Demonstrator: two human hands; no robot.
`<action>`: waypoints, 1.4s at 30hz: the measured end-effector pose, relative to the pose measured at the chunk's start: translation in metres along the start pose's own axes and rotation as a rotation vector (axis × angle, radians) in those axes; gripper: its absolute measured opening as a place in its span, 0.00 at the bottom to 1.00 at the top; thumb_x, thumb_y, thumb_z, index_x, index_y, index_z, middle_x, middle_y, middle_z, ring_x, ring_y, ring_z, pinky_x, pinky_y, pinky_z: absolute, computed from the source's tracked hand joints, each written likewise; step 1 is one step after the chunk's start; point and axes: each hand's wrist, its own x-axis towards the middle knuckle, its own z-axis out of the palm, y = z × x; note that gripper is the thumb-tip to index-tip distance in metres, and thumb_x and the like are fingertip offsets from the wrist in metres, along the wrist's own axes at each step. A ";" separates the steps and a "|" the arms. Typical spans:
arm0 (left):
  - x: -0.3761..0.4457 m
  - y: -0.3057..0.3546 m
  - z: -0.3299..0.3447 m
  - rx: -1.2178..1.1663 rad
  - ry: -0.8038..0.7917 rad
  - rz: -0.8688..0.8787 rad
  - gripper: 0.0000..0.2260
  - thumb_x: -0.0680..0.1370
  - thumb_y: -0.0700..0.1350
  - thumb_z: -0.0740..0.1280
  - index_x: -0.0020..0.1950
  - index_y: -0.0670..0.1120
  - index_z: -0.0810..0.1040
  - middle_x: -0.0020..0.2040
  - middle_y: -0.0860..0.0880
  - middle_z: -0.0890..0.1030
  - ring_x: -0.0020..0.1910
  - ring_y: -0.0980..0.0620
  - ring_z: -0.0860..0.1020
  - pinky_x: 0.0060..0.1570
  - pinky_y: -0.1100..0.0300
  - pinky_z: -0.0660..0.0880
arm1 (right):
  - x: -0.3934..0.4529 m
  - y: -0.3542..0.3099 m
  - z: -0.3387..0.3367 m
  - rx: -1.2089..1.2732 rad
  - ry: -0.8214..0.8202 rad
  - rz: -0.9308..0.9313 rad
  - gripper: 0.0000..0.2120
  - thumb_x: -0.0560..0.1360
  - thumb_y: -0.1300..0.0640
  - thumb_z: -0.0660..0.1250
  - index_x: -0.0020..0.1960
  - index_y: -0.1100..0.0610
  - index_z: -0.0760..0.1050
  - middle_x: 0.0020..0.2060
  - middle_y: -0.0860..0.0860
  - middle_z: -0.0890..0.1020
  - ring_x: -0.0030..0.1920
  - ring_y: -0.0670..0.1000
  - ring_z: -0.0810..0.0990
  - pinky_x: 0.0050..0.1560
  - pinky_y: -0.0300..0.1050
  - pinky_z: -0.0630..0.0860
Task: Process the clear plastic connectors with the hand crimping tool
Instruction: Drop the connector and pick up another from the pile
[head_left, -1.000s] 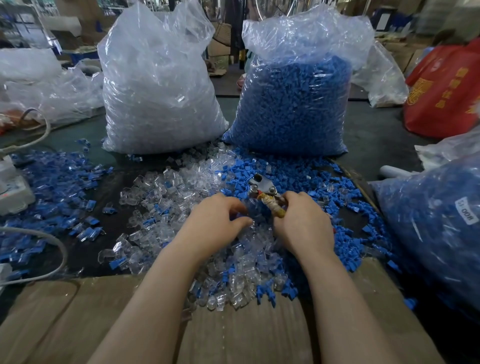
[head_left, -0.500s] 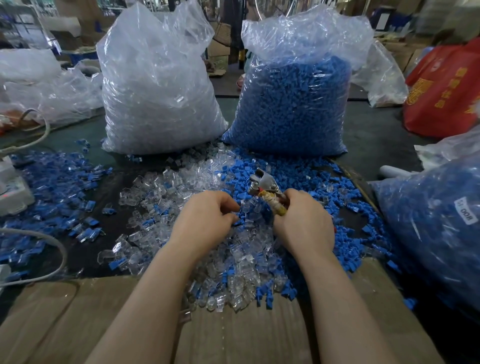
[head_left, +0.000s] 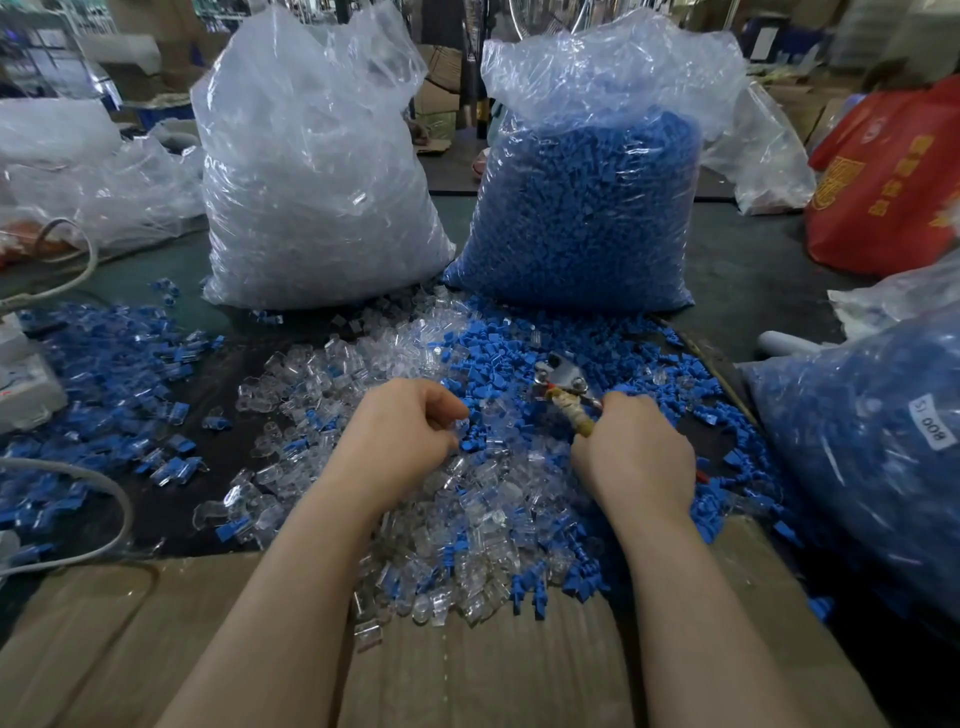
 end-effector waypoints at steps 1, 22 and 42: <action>0.000 0.000 0.000 -0.001 0.002 -0.001 0.11 0.75 0.38 0.72 0.48 0.56 0.82 0.44 0.59 0.81 0.42 0.64 0.78 0.30 0.77 0.69 | 0.000 -0.002 0.001 0.009 -0.007 -0.018 0.08 0.76 0.51 0.65 0.48 0.53 0.69 0.47 0.53 0.75 0.34 0.53 0.67 0.39 0.47 0.65; -0.008 0.021 0.008 -0.219 0.138 0.198 0.12 0.72 0.43 0.76 0.47 0.59 0.78 0.43 0.60 0.82 0.40 0.64 0.80 0.37 0.70 0.73 | -0.002 -0.015 -0.002 0.747 -0.005 -0.285 0.11 0.74 0.49 0.71 0.36 0.48 0.72 0.28 0.44 0.74 0.32 0.50 0.71 0.33 0.51 0.69; -0.010 0.015 -0.019 -0.091 -0.296 0.176 0.13 0.65 0.49 0.81 0.45 0.52 0.82 0.37 0.56 0.81 0.29 0.66 0.74 0.31 0.72 0.69 | -0.003 -0.017 -0.002 0.870 0.048 -0.266 0.12 0.74 0.46 0.72 0.37 0.48 0.72 0.29 0.44 0.75 0.33 0.48 0.72 0.37 0.53 0.71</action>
